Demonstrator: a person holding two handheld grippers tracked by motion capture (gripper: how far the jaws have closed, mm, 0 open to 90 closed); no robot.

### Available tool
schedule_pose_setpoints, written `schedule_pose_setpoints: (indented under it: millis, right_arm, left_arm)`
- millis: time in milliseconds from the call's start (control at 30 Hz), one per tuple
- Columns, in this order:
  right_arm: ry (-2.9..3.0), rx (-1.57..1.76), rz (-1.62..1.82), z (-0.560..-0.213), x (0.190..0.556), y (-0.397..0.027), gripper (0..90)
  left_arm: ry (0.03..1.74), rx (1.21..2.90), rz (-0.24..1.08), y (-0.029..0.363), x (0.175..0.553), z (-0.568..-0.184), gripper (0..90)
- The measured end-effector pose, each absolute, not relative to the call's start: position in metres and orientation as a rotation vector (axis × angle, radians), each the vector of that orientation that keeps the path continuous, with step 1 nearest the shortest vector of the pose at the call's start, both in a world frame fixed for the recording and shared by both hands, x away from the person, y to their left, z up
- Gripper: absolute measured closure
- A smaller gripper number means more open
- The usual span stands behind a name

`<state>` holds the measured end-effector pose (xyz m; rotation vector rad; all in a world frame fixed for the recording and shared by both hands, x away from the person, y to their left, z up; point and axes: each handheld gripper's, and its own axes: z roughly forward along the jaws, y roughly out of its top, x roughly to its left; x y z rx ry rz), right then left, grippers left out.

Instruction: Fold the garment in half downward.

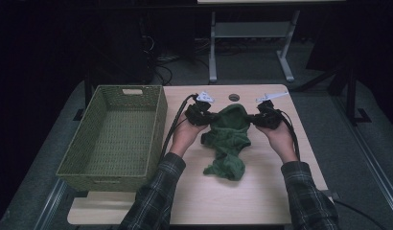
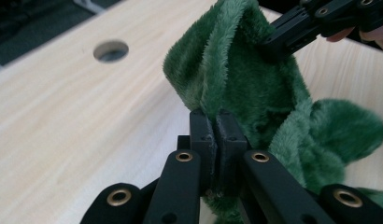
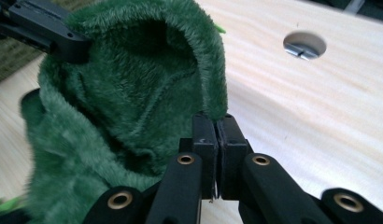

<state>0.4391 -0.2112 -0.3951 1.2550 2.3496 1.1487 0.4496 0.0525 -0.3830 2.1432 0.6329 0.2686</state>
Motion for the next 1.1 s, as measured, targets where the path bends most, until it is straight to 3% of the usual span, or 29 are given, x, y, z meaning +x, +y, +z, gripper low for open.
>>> schedule_pose_setpoints:
  millis: [667,1100]
  right_arm:
    - [2.369,1.015,1.196,-0.383,0.377,-0.205,87.8]
    - [2.415,0.919,1.229,-0.388,0.337,-0.201,87.8]
  left_arm:
    - [0.5,2.129,0.334,0.063,0.381,-0.384,86.8]
    - [0.434,2.129,0.295,0.069,0.35,-0.39,86.8]
